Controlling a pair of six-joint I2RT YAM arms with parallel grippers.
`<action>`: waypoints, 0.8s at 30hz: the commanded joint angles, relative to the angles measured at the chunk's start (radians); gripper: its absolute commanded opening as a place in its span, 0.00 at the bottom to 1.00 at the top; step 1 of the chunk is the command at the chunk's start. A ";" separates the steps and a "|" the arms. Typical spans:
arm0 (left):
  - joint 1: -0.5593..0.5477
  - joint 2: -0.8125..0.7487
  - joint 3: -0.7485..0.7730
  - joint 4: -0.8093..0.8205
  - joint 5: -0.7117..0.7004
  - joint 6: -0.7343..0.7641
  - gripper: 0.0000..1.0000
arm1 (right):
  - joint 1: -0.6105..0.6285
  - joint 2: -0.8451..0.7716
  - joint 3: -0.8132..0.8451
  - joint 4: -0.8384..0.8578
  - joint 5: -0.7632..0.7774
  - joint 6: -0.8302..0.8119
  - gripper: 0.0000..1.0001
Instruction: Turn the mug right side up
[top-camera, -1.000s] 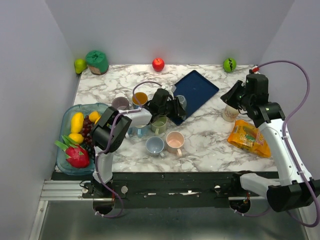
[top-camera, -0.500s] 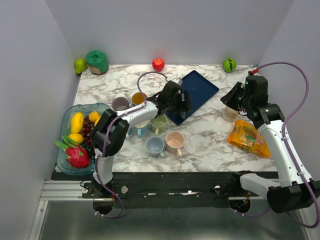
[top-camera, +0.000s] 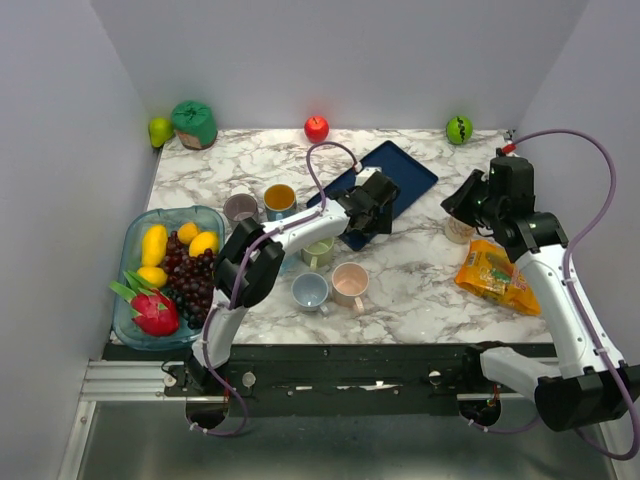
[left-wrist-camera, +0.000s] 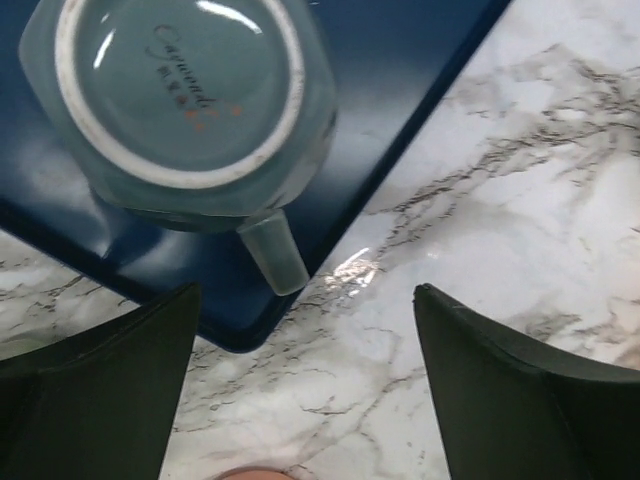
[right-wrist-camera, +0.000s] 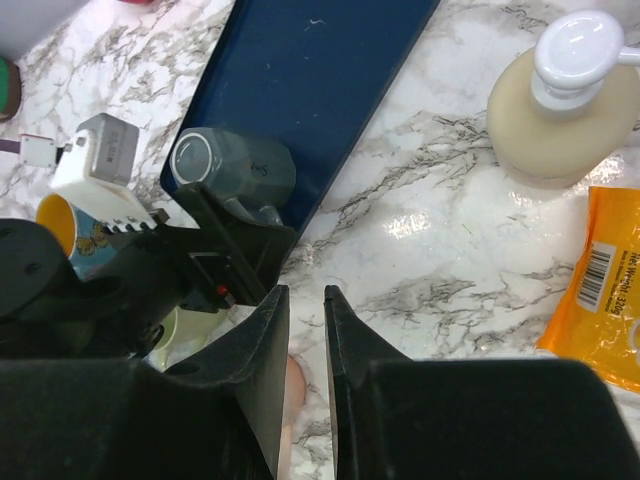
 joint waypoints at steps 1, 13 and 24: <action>-0.003 0.041 0.069 -0.092 -0.122 -0.050 0.83 | -0.007 -0.022 -0.009 0.007 0.021 -0.019 0.28; 0.005 0.075 0.106 -0.107 -0.173 -0.137 0.52 | -0.005 -0.041 -0.029 0.014 0.018 -0.027 0.28; 0.023 0.087 0.113 -0.043 -0.160 -0.159 0.53 | -0.005 -0.041 -0.029 0.014 0.029 -0.038 0.28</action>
